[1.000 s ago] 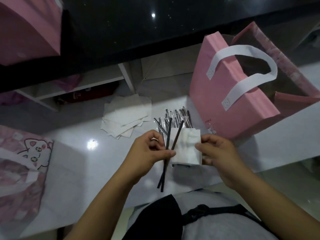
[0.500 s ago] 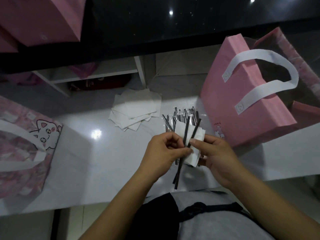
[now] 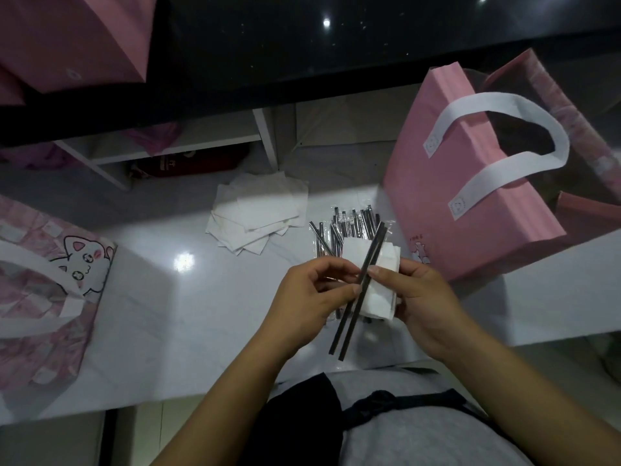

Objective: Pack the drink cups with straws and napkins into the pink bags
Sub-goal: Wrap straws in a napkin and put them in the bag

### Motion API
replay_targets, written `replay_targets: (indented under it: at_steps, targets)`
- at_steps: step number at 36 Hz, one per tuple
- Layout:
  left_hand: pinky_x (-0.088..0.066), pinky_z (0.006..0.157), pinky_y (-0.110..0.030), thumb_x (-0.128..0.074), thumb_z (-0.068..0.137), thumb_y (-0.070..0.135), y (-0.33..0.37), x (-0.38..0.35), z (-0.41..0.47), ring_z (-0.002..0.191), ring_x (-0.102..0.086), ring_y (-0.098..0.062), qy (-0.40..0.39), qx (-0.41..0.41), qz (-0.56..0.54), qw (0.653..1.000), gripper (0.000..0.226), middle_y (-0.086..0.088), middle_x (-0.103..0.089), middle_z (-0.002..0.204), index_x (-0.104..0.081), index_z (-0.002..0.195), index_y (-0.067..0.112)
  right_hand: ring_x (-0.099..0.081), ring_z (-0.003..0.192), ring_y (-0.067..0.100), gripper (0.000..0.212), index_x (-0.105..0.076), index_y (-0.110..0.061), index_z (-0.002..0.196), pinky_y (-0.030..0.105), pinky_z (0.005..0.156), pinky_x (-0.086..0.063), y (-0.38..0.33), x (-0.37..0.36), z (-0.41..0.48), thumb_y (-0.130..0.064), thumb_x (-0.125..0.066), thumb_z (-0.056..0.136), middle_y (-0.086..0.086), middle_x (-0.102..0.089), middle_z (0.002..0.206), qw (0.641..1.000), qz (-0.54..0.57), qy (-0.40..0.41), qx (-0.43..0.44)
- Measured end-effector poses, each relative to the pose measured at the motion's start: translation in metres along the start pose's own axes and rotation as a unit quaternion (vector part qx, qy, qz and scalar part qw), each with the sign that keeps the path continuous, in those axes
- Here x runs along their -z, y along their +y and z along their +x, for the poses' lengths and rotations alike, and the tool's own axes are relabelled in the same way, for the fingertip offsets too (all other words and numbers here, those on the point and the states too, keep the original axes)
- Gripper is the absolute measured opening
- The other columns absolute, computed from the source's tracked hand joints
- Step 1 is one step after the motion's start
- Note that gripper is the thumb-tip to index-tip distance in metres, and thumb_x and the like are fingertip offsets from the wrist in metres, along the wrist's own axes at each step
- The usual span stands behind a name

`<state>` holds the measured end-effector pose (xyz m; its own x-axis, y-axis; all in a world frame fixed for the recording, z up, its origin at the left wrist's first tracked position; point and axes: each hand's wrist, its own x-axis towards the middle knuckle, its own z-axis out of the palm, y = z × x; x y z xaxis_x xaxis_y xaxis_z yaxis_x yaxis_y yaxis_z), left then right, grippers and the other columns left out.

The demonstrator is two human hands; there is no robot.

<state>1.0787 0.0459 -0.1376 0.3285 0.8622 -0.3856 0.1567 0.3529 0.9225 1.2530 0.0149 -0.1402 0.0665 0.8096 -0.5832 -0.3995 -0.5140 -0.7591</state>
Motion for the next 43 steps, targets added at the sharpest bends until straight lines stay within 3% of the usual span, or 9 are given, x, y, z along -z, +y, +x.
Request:
replay_targets:
  at_steps: [4,10,16,20,23,26,29,33,43]
  targets:
    - [-0.061,0.08,-0.031,-0.077,0.084,0.001,-0.001,-0.004,0.002,0.082,-0.073,-0.021,-0.001,-0.006,-0.013,1.0,0.02,-0.009,-0.074,0.087,-0.076,0.1,0.014,-0.073,0.089,0.033,0.036,-0.075,-0.008,0.106,0.051,0.081,-0.057,-0.001,0.002,-0.001,-0.02,-0.074,0.073,0.019,-0.075,0.103,1.0,0.001,0.001,0.004]
    - [-0.055,0.073,-0.02,-0.079,0.081,-0.002,0.0,-0.007,0.003,0.076,-0.07,-0.014,-0.003,0.005,-0.029,1.0,0.019,-0.007,-0.072,0.08,-0.073,0.097,0.006,-0.074,0.077,0.028,0.034,-0.076,-0.007,0.101,0.036,0.063,-0.061,-0.001,0.003,-0.001,-0.017,-0.079,0.069,0.019,-0.076,0.097,1.0,0.001,-0.013,0.028]
    - [-0.057,0.073,-0.024,-0.083,0.077,0.001,-0.001,-0.008,0.006,0.078,-0.066,-0.013,0.011,-0.006,0.005,1.0,0.019,-0.002,-0.071,0.081,-0.07,0.09,0.006,-0.075,0.079,0.03,0.03,-0.078,-0.011,0.098,0.038,0.061,-0.061,-0.002,0.005,0.001,-0.017,-0.079,0.069,0.018,-0.076,0.097,0.999,-0.005,-0.019,0.032]
    - [-0.05,0.07,-0.012,-0.091,0.07,0.023,-0.002,-0.003,0.009,0.086,-0.061,-0.002,0.05,-0.03,0.069,0.996,0.049,0.012,-0.065,0.103,-0.061,0.108,0.034,-0.075,0.085,0.032,0.034,-0.078,-0.013,0.099,0.045,0.069,-0.061,-0.003,0.006,0.002,-0.021,-0.08,0.066,0.016,-0.076,0.1,0.999,-0.015,-0.02,0.026]
    - [-0.054,0.083,-0.015,-0.093,0.065,0.032,0.004,0.006,0.014,0.108,-0.061,0.006,-0.019,0.009,0.009,1.0,0.081,0.02,-0.058,0.126,-0.047,0.129,0.055,-0.074,0.089,0.034,0.034,-0.078,-0.014,0.101,0.044,0.071,-0.061,-0.006,0.007,0.003,-0.02,-0.08,0.067,0.016,-0.076,0.103,0.999,-0.013,-0.033,0.018]
    - [-0.057,0.093,-0.033,-0.084,0.075,0.015,0.006,0.009,0.019,0.115,-0.068,-0.02,-0.097,0.066,-0.09,0.989,0.063,-0.001,-0.07,0.126,-0.06,0.131,0.03,-0.075,0.089,0.034,0.036,-0.078,-0.011,0.102,0.041,0.065,-0.062,-0.009,0.007,0.005,-0.017,-0.08,0.067,0.017,-0.076,0.102,0.999,-0.005,-0.038,0.01]
    - [-0.061,0.085,-0.037,-0.077,0.083,0.001,0.002,0.006,0.021,0.102,-0.073,-0.029,-0.065,0.07,-0.106,0.99,0.034,-0.011,-0.076,0.109,-0.071,0.114,0.013,-0.075,0.087,0.031,0.038,-0.074,-0.006,0.106,0.034,0.06,-0.06,-0.01,0.005,0.006,-0.012,-0.079,0.068,0.015,-0.077,0.099,1.0,0.007,-0.019,0.014]
    - [-0.062,0.076,-0.034,-0.078,0.082,0.001,-0.004,-0.004,0.021,0.087,-0.074,-0.022,-0.02,0.028,-0.059,0.998,0.027,-0.008,-0.077,0.095,-0.074,0.102,0.019,-0.075,0.084,0.034,0.028,-0.073,-0.006,0.106,0.037,0.061,-0.062,-0.01,0.003,0.009,-0.001,-0.073,0.079,0.017,-0.077,0.097,1.0,0.008,0.008,0.028]
    - [-0.062,0.077,-0.033,-0.076,0.081,0.003,-0.003,-0.01,0.027,0.094,-0.071,-0.016,-0.033,0.008,-0.004,0.999,0.048,0.0,-0.072,0.105,-0.063,0.117,0.032,-0.075,0.086,0.032,0.021,-0.077,-0.021,0.099,0.047,0.068,-0.063,-0.007,0.002,0.015,-0.005,-0.072,0.086,0.01,-0.078,0.096,0.994,-0.036,0.041,0.091]
